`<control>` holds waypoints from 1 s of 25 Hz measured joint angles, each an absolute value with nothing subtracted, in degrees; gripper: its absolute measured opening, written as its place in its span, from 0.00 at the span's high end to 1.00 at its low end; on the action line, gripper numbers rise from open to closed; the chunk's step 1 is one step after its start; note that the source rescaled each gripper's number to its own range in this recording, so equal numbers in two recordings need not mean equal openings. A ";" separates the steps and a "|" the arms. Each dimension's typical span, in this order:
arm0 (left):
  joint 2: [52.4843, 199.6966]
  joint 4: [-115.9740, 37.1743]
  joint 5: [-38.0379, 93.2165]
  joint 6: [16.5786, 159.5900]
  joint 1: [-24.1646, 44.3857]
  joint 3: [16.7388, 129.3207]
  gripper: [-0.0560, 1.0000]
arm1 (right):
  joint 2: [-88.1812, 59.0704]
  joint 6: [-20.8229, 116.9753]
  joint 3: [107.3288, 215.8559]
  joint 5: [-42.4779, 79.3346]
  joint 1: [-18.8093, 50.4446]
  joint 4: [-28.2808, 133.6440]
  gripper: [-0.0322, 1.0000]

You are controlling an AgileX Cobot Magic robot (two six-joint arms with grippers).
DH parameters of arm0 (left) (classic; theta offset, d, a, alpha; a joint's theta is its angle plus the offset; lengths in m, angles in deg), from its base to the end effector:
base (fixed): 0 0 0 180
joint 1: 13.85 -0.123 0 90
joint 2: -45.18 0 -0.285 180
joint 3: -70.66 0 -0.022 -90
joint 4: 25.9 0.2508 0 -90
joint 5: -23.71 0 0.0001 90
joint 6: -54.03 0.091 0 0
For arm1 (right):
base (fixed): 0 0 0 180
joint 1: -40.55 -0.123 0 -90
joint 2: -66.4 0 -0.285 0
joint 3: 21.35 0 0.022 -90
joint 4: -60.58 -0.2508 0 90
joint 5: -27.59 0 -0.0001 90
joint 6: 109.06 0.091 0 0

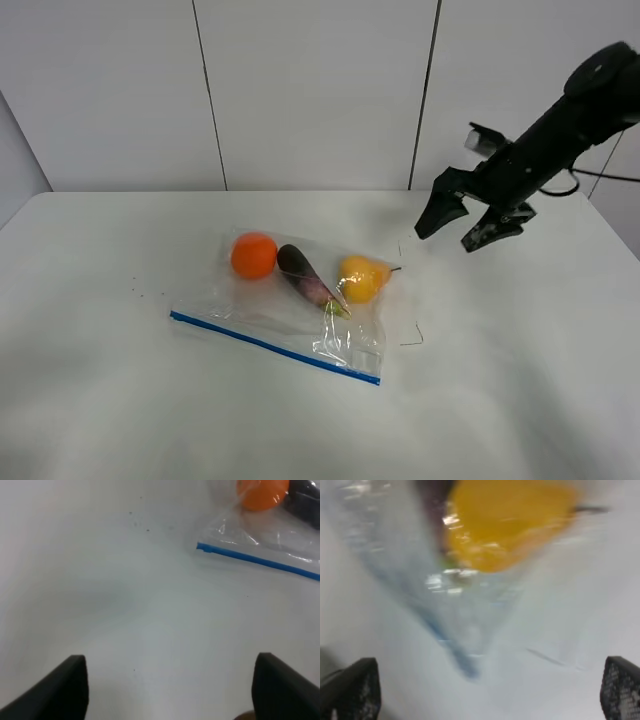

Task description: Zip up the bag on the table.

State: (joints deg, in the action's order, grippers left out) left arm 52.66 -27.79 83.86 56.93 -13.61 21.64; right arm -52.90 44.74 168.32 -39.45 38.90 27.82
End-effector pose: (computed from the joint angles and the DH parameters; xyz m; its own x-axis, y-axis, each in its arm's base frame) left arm -0.0043 -0.0026 0.2760 -0.4470 0.0360 -0.8938 0.0451 0.9988 0.0177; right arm 0.3913 0.0567 0.2297 -0.9517 -0.2094 -0.2247 -0.2927 0.8397 0.4575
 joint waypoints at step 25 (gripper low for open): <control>52.65 -27.79 83.86 56.84 -13.35 21.64 0.03 | -35.30 64.05 164.48 -41.58 41.41 56.87 0.03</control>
